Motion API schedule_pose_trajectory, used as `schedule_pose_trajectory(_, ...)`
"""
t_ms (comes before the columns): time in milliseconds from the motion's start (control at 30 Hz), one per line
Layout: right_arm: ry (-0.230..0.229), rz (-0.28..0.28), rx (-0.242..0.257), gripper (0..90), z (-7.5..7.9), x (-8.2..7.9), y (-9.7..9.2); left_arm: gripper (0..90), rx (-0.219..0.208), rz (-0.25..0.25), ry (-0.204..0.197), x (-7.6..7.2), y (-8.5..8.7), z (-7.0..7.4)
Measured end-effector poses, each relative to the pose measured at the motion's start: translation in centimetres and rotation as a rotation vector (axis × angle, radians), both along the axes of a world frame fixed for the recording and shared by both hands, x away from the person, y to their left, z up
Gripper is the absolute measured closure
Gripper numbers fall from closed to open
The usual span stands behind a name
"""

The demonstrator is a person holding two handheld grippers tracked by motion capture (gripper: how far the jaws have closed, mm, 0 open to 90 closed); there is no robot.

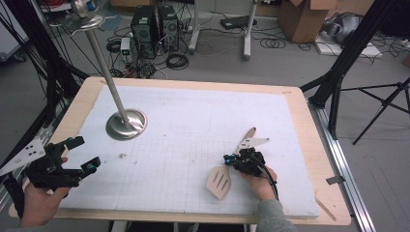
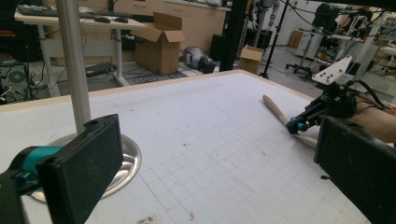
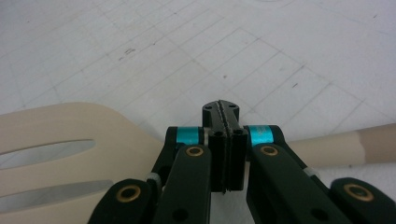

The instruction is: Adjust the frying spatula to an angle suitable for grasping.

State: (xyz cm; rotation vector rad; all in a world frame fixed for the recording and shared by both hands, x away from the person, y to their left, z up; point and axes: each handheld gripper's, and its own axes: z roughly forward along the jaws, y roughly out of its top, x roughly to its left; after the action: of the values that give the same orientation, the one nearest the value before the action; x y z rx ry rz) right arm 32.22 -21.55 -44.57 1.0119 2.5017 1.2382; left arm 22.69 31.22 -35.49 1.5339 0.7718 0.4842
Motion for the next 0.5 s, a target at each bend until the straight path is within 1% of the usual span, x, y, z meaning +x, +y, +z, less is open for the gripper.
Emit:
schedule_pose_trajectory(200, 0.014, 0.027, 0.004, 90.0, 0.1, -1.2, -0.8, 1.7, 0.000, 0.003, -0.004, -0.1, 0.1, 0.1)
schedule_pose_trajectory(333, 0.028, 0.047, -0.013, 90.0, 0.3, -2.2, -1.6, 1.7, -0.007, 0.007, -0.005, -0.1, 0.1, 0.1)
schedule_pose_trajectory(433, 0.042, 0.065, -0.009, 90.0, 0.5, -2.2, -2.0, 1.7, -0.001, 0.001, -0.006, 0.0, 0.0, 0.1)
schedule_pose_trajectory(467, 0.031, 0.049, -0.002, 90.0, 0.6, -2.2, -2.2, 1.7, -0.003, 0.000, -0.006, 0.0, -0.1, 0.1)
schedule_pose_trajectory(500, 0.018, 0.034, 0.019, 90.0, 0.7, -2.2, -2.6, 1.7, -0.003, -0.001, -0.007, 0.0, -0.1, 0.1)
